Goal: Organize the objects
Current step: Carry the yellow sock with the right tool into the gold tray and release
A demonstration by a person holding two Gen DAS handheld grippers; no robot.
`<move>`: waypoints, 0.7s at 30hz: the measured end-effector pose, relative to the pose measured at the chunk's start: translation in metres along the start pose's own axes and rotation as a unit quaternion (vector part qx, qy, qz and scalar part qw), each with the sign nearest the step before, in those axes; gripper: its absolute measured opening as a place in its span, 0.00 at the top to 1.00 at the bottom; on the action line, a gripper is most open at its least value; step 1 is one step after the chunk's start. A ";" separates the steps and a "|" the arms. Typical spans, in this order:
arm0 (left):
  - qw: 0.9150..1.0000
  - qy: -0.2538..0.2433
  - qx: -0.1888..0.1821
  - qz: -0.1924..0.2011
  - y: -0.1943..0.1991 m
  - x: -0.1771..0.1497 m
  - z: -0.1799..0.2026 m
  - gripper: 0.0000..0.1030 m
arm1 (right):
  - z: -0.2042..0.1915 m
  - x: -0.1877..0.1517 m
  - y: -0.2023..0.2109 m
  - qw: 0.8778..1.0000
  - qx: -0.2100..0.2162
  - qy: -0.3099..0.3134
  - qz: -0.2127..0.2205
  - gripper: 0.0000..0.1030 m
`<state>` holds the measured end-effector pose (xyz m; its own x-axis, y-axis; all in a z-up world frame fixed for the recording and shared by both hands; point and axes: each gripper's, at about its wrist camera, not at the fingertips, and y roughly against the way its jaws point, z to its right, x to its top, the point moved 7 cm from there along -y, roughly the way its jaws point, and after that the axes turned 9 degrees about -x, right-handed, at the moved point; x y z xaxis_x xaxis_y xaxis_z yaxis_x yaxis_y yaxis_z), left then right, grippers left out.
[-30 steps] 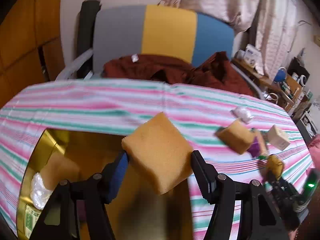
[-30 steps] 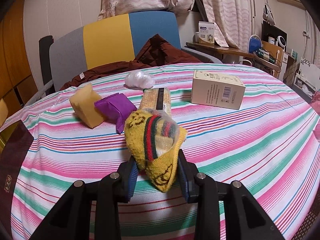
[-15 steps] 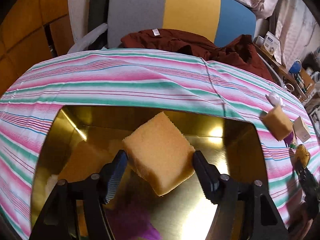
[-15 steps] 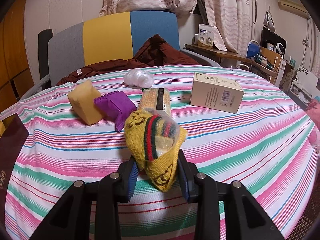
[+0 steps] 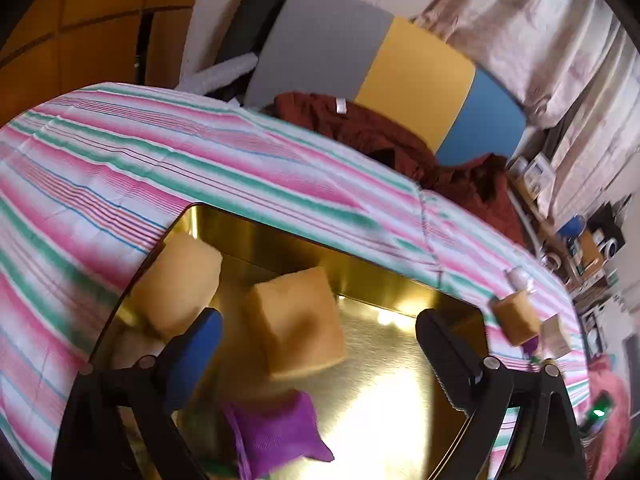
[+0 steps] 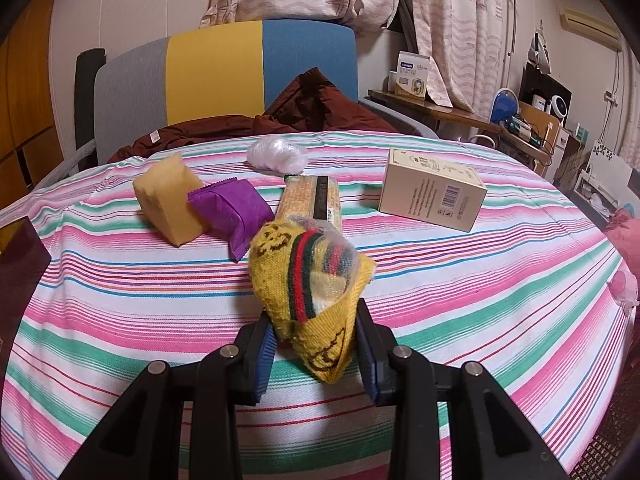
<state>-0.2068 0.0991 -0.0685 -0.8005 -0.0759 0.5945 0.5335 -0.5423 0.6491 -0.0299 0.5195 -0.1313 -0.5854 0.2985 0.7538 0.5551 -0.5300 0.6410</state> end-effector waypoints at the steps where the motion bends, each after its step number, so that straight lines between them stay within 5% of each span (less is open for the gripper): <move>1: 1.000 -0.004 0.002 0.009 0.007 -0.003 0.003 0.04 | 0.000 0.000 0.001 1.000 -0.002 0.001 0.002 0.66; 10: 0.994 -0.057 0.033 0.092 0.073 -0.048 0.016 0.00 | -0.006 0.006 0.027 0.997 -0.013 0.019 0.068 0.67; 16: 0.990 -0.100 0.050 0.085 0.080 -0.081 0.014 0.00 | -0.023 0.009 0.035 0.994 -0.010 0.062 0.086 0.67; 21: 0.988 -0.110 0.051 0.095 0.089 -0.095 0.008 0.00 | -0.037 0.015 0.058 0.995 0.036 0.045 0.083 0.67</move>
<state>-0.0812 0.0646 -0.0629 -0.6097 0.0220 0.7923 0.7022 -0.4486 0.5528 -0.0283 0.4642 -0.0881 -0.5312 0.1374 0.8360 0.6873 -0.5071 0.5201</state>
